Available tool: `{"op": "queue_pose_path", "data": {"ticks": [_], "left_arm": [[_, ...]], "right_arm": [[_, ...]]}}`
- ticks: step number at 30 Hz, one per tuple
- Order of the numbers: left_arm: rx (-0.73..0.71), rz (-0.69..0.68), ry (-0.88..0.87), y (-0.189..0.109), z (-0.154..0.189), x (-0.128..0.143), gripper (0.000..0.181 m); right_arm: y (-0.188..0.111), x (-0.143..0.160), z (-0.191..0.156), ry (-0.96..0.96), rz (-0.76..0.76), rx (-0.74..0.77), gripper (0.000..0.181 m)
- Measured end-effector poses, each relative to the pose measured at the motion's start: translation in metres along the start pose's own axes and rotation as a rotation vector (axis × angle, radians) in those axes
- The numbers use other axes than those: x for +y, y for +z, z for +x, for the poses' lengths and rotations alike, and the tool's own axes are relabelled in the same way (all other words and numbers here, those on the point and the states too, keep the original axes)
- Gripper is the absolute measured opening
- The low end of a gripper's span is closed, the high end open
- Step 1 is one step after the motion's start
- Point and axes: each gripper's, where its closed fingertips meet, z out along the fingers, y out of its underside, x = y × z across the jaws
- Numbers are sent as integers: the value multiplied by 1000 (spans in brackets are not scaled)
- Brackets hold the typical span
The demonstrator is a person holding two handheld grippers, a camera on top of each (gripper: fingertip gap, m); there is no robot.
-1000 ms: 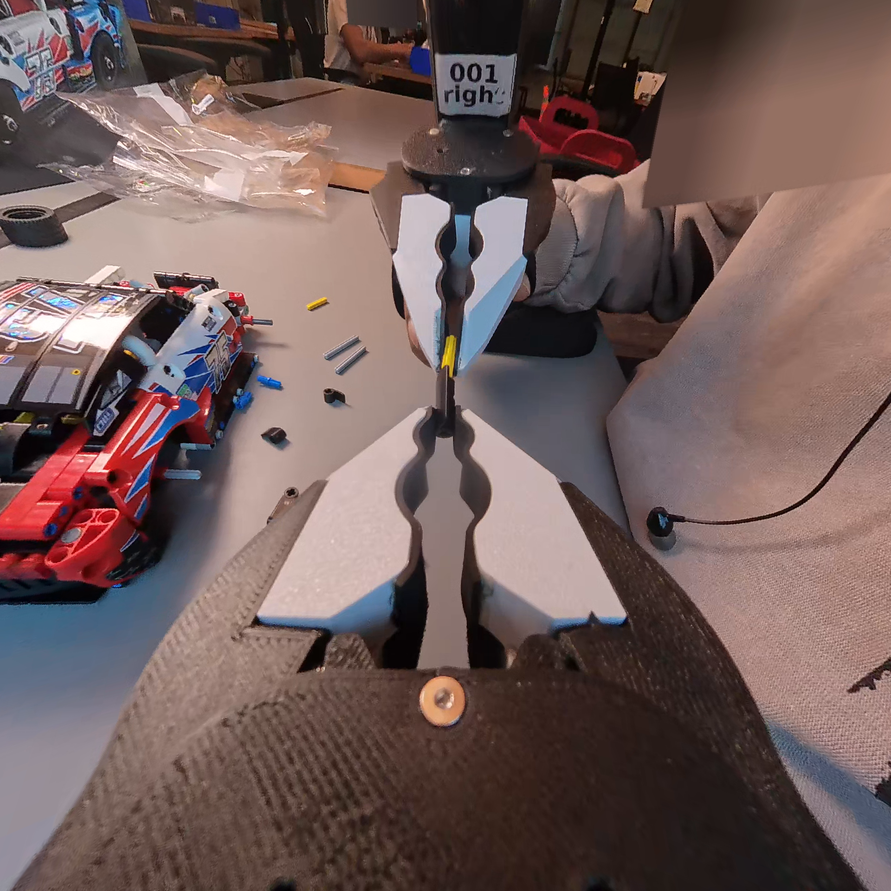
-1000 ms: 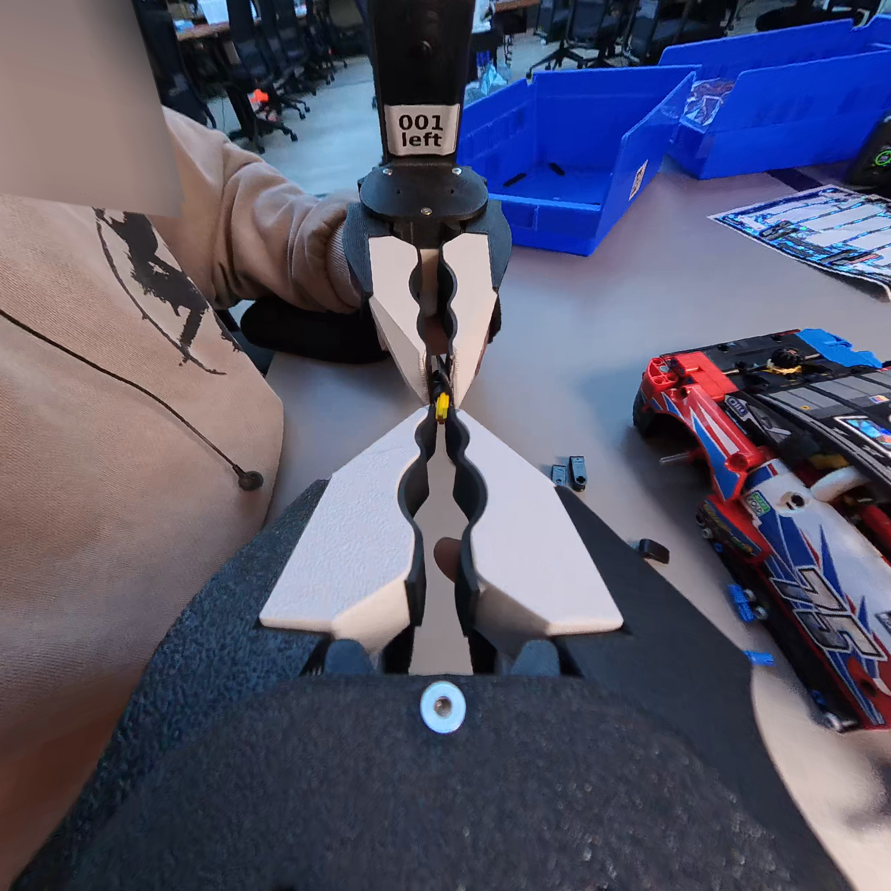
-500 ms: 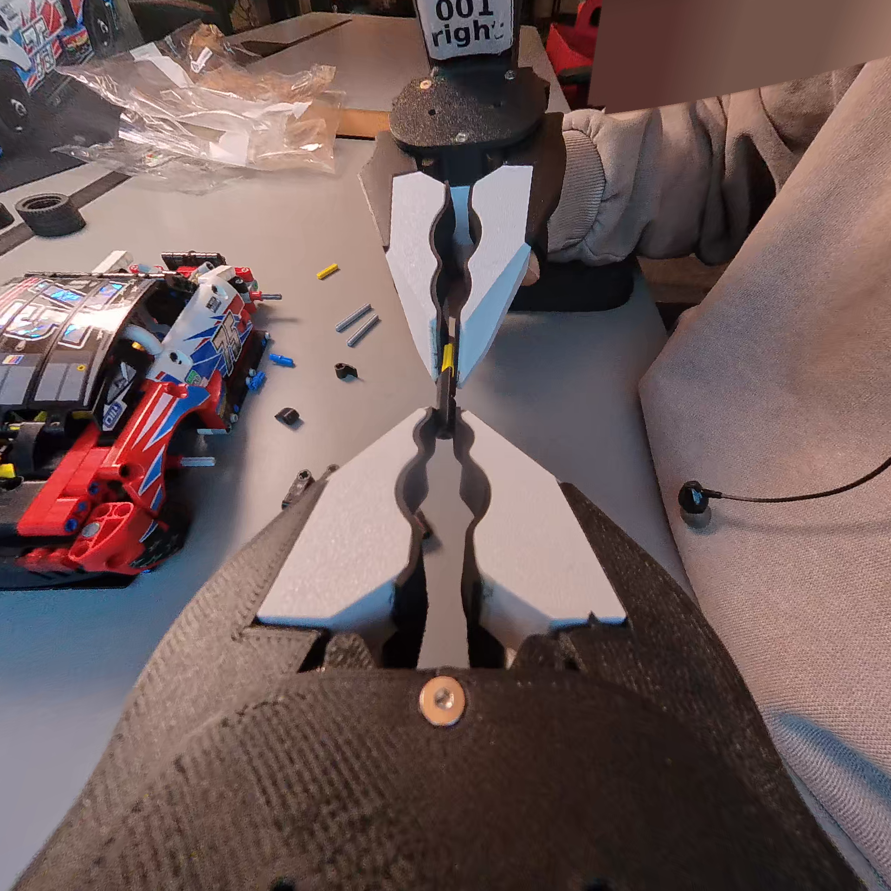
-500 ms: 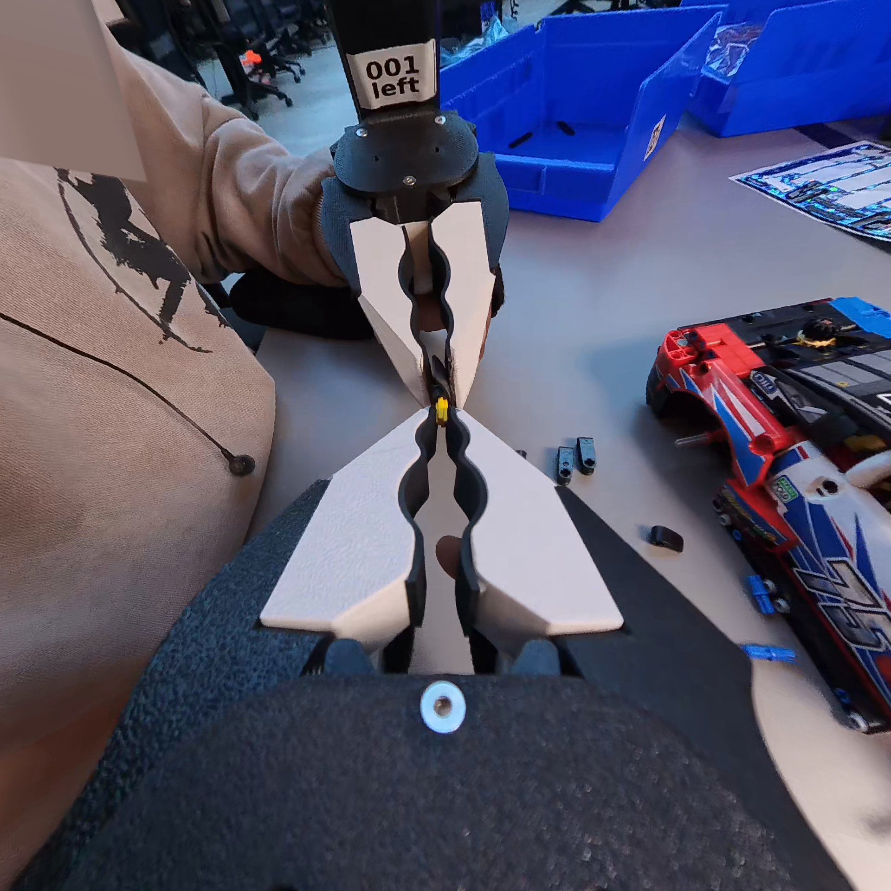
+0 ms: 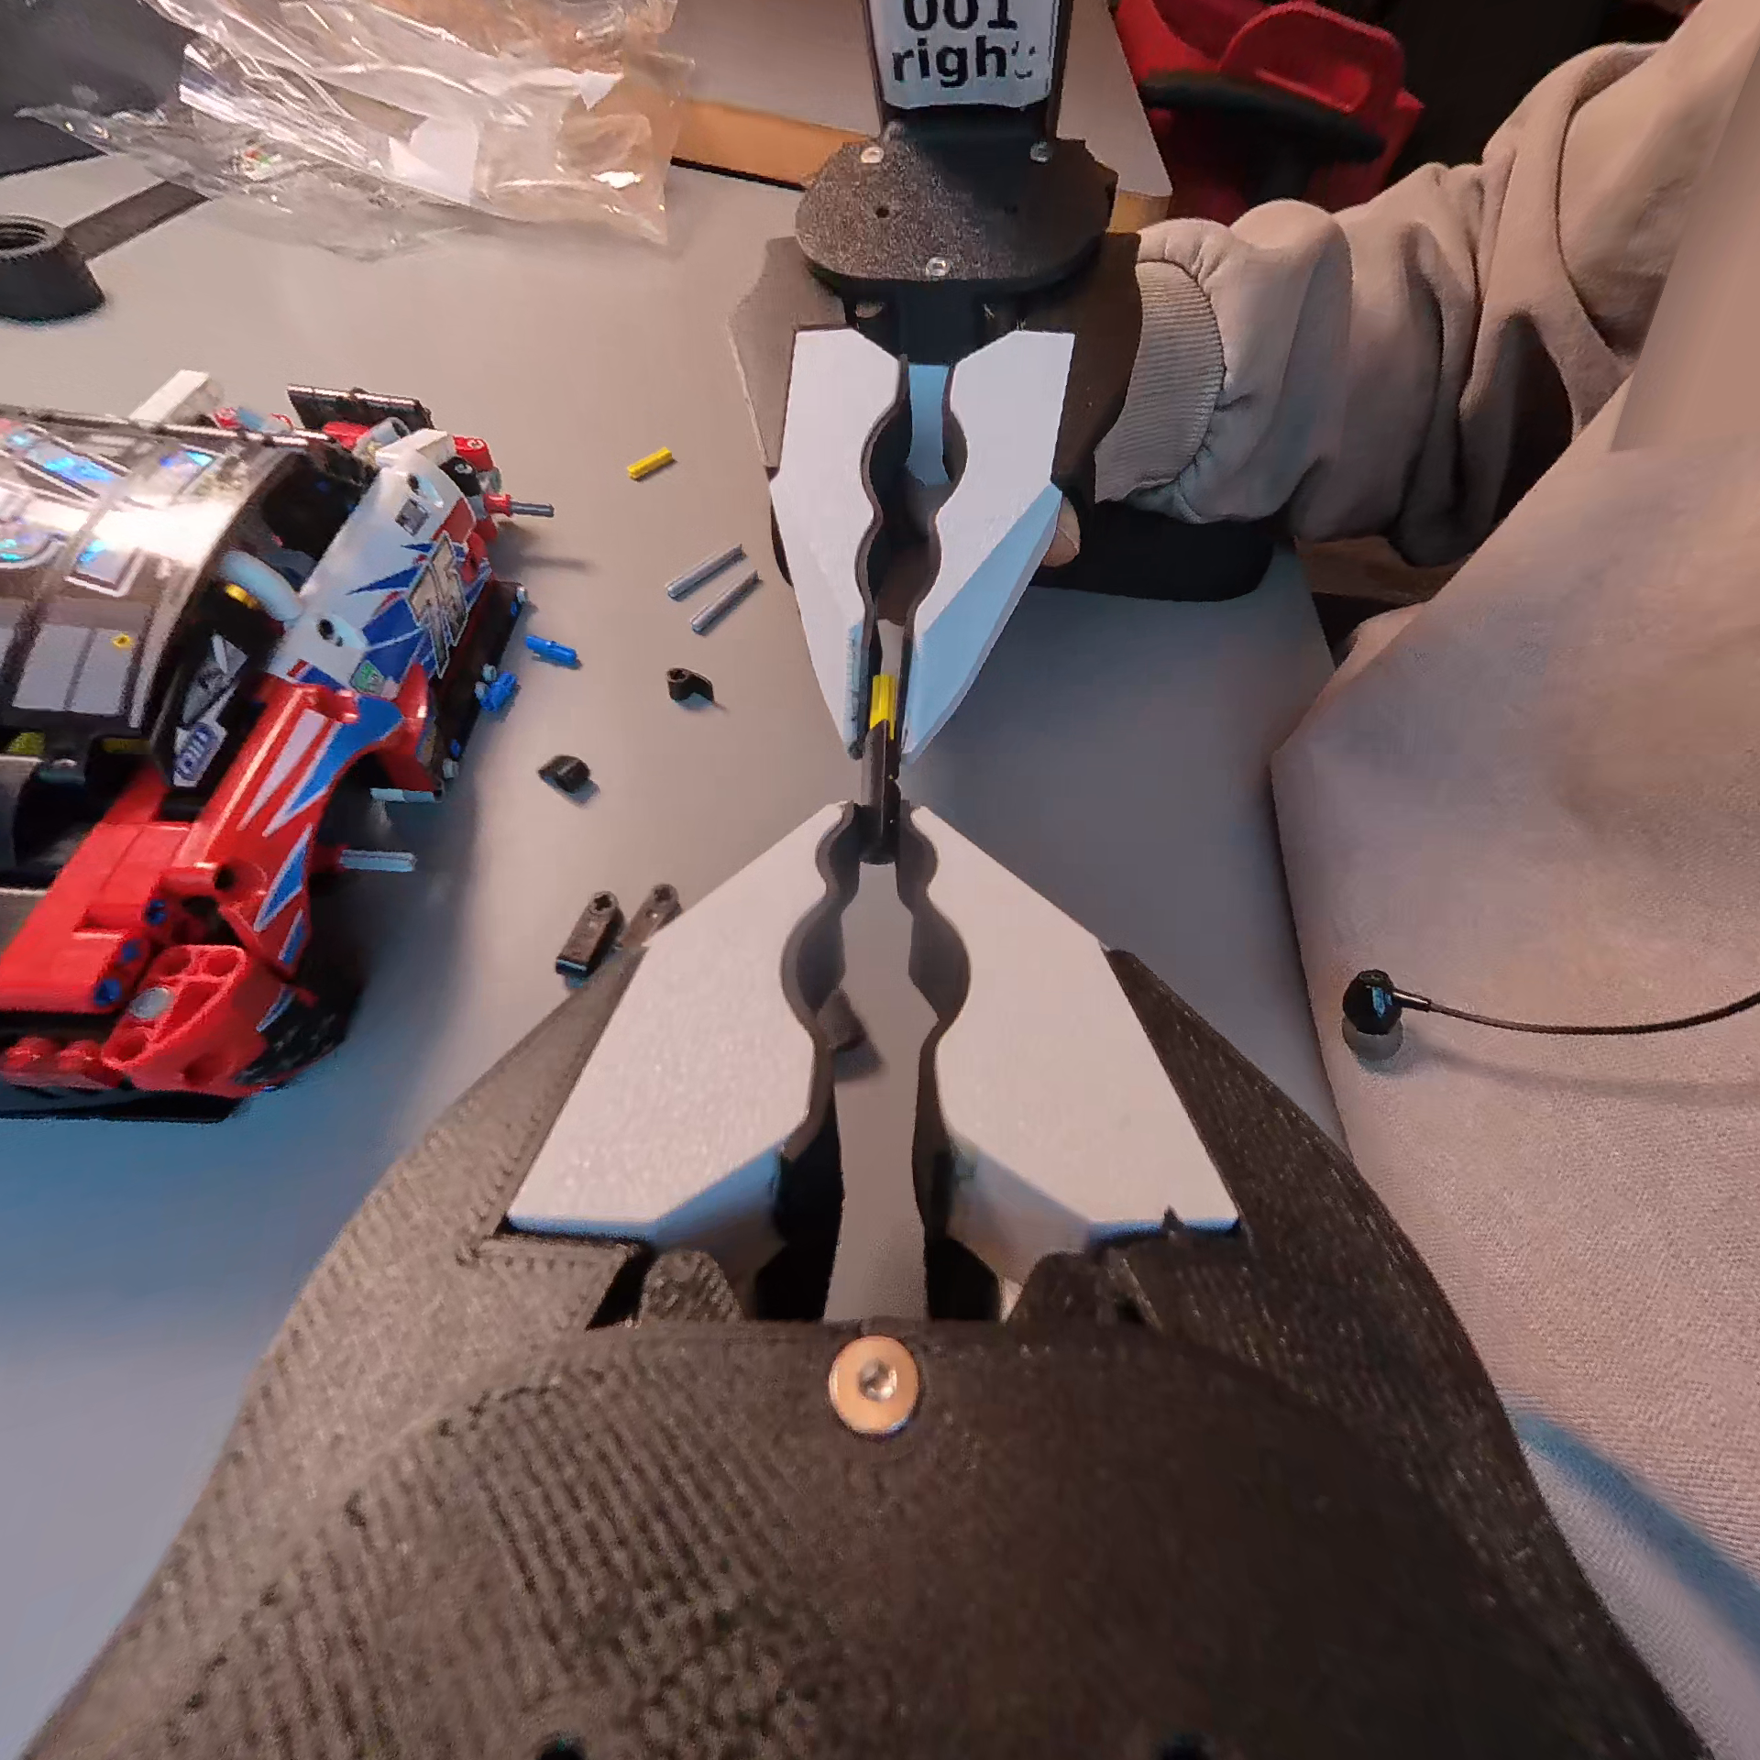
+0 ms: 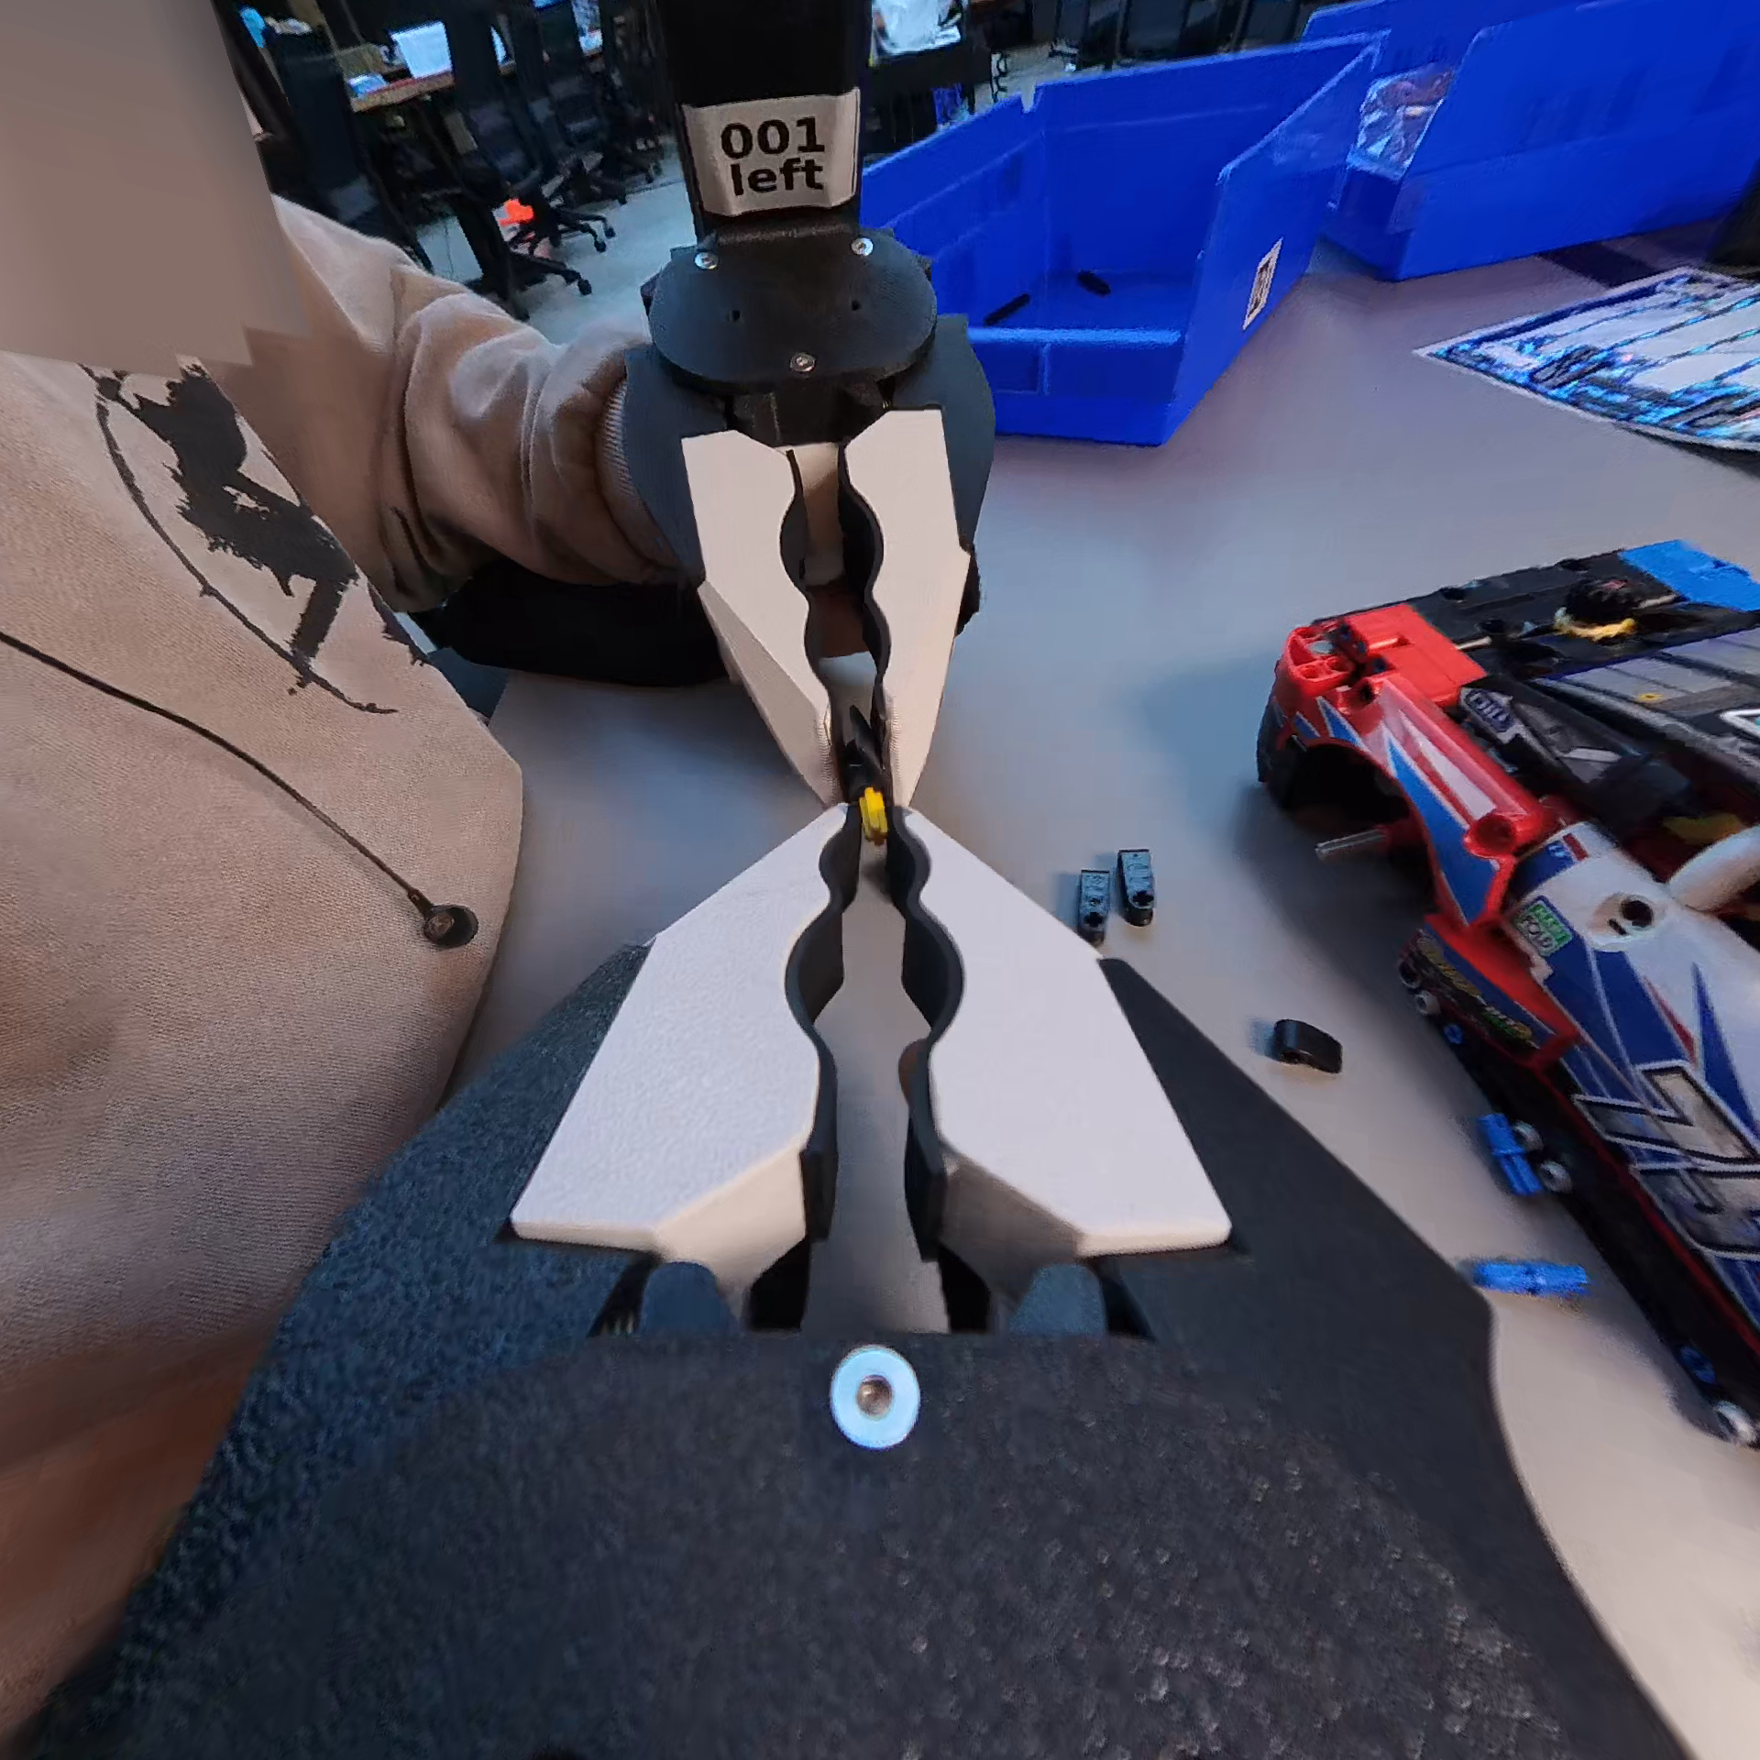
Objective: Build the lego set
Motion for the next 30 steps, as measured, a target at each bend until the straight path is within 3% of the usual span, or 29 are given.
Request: {"op": "queue_pose_path", "data": {"ticks": [4,6,9,13,15,19,23,27,30], "left_arm": [[-162,-57,100,-9,-26,7,5],[-207,-82,109,-11,-33,13,5],[-263,-126,119,-13,-42,21,5],[-260,-152,45,-11,-48,29,5],[-246,-133,38,-9,-46,25,5],[-220,-116,37,-1,-39,20,5],[-210,-135,78,7,-30,18,5],[-198,-121,106,6,-23,13,4],[-176,-38,85,-2,-21,2,5]], "right_arm": [[-21,0,14,-76,-47,74,32],[-42,8,27,-114,-113,140,29],[-92,29,67,-155,-289,353,25],[-149,46,93,-74,-406,514,20],[-140,36,80,-73,-339,474,15],[-74,12,40,-163,-202,321,15],[-18,-3,23,-294,-178,243,18],[7,-2,20,-362,-218,192,4],[5,-5,23,-315,-182,157,0]]}}
